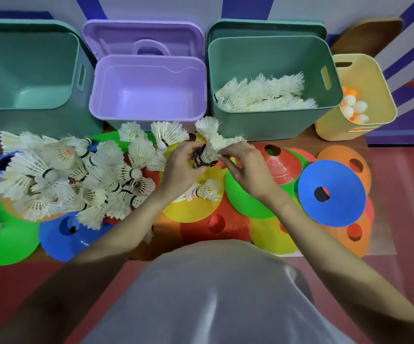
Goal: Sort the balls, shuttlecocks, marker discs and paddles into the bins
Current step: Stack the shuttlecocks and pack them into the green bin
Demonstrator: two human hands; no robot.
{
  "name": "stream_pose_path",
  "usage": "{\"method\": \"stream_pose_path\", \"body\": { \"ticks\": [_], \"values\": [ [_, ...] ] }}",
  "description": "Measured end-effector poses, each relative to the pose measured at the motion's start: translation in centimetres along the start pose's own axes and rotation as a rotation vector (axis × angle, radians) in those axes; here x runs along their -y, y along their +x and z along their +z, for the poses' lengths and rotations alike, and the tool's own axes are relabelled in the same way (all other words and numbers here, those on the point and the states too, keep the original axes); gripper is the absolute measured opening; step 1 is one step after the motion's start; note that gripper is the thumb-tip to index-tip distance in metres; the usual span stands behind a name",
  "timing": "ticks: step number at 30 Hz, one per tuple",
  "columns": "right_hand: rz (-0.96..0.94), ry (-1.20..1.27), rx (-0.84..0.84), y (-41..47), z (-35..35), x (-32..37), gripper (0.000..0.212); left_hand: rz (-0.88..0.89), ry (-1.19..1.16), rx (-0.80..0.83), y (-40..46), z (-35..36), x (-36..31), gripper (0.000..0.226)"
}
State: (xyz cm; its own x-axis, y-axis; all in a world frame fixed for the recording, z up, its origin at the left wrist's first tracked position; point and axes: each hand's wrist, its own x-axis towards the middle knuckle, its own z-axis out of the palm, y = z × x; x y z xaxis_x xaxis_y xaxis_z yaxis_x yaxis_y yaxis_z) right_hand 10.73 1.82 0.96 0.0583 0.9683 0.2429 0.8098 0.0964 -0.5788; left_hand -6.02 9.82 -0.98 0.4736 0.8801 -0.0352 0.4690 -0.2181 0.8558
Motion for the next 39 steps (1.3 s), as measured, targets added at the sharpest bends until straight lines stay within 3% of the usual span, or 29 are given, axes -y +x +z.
{"method": "stream_pose_path", "body": {
  "ticks": [4, 7, 10, 13, 17, 20, 27, 34, 39],
  "values": [
    [0.042, 0.016, -0.106, -0.9, 0.9, 0.9, 0.033, -0.099, -0.101, -0.105, -1.6, -2.0, 0.5, 0.057],
    [0.146, 0.055, -0.14, -2.1, 2.2, 1.1, 0.029, -0.149, -0.141, -0.182, -2.6, -2.9, 1.1, 0.057],
    [0.295, -0.008, 0.133, -3.1, 4.3, -0.2, 0.024, -0.17, -0.162, -0.196, -3.4, -3.3, 1.5, 0.055],
    [0.389, -0.098, 0.392, -3.4, 6.4, -0.5, 0.037, -0.174, -0.156, -0.2, -3.8, -3.4, 1.8, 0.053],
    [0.463, -0.09, 0.39, -3.3, 7.7, 0.4, 0.046, -0.164, -0.125, -0.196, -4.0, -3.5, 2.3, 0.059],
    [0.505, -0.032, 0.371, -2.9, 7.7, 0.7, 0.027, -0.146, -0.099, -0.185, -4.1, -3.6, 2.0, 0.059],
    [0.491, -0.062, 0.115, -2.3, 3.4, 1.5, 0.011, -0.091, -0.045, -0.165, -3.7, -3.7, 1.3, 0.056],
    [0.192, -0.056, -0.468, -0.8, -1.8, 3.2, 0.013, -0.07, 0.038, -0.147, -2.9, -3.8, 0.2, 0.055],
    [0.016, -0.054, -0.392, -0.2, -2.2, 4.3, 0.013, -0.043, 0.042, -0.14, -2.9, -3.8, 0.2, 0.054]
  ]
}}
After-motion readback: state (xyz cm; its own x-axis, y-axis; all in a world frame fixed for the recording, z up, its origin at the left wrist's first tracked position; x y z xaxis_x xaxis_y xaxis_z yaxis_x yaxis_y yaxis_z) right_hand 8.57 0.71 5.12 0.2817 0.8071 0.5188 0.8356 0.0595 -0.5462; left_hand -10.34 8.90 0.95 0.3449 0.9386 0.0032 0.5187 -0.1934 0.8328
